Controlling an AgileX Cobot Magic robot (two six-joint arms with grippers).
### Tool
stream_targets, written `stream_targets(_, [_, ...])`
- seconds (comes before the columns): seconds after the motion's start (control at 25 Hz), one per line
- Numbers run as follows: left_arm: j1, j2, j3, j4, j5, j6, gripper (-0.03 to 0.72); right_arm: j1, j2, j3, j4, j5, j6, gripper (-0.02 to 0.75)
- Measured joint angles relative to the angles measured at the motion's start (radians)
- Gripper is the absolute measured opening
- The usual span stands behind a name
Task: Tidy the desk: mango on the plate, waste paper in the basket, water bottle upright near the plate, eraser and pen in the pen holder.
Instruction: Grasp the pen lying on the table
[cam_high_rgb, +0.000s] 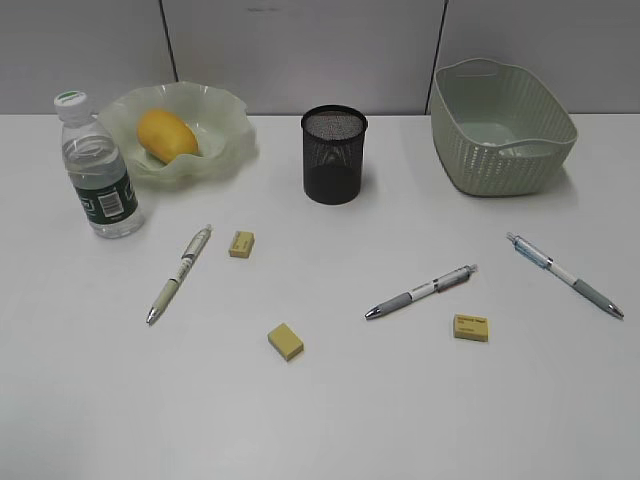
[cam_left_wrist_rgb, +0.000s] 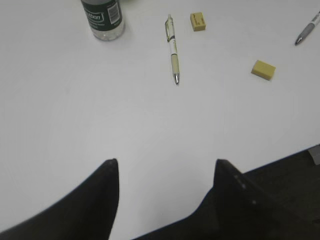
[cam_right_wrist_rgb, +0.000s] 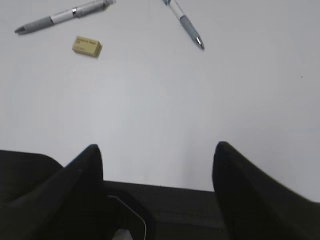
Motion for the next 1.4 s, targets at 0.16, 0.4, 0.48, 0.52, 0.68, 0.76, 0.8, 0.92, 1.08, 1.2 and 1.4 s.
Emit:
stream_targets(0.16, [0.0,-0.022,0.001,0.002,0.012,0.0,0.447,0.0,0.181,-0.035,-0.01,-0.025,0.0,0.541])
stream_targets(0.4, [0.0,-0.022,0.009,0.003,0.02,0.0,0.446,0.0,0.516,-0.218,-0.029,-0.038,-0.016,0.515])
stream_targets(0.48, [0.0,-0.022,0.009,0.003,0.02,0.0,0.446,0.0,0.639,-0.296,-0.032,-0.027,-0.034,0.507])
stream_targets(0.52, [0.0,-0.022,0.009,0.003,0.02,0.0,0.445,0.0,0.7,-0.339,-0.032,-0.02,-0.049,0.506])
stream_targets(0.68, [0.0,-0.022,0.009,0.003,0.02,0.0,0.445,0.0,0.899,-0.505,-0.033,0.028,-0.096,0.501])
stream_targets(0.76, [0.0,-0.022,0.009,0.003,0.021,0.0,0.445,0.0,0.987,-0.578,-0.035,0.043,-0.121,0.5])
stream_targets(0.8, [0.0,-0.022,0.009,0.003,0.021,0.0,0.442,0.0,1.019,-0.614,-0.036,0.048,-0.131,0.499])
stream_targets(0.92, [0.0,-0.022,0.009,0.003,0.021,0.0,0.438,0.0,1.12,-0.7,-0.048,0.05,-0.168,0.499])
stream_targets(1.08, [0.0,-0.022,0.009,0.003,0.021,0.0,0.439,0.0,1.227,-0.767,-0.067,0.049,-0.241,0.499])
stream_targets(1.2, [0.0,-0.022,0.009,0.003,0.021,0.0,0.438,0.0,1.297,-0.772,-0.074,0.032,-0.304,0.499])
stream_targets(1.4, [0.0,-0.022,0.009,0.003,0.022,0.0,0.435,0.0,1.398,-0.773,-0.085,-0.048,-0.375,0.496])
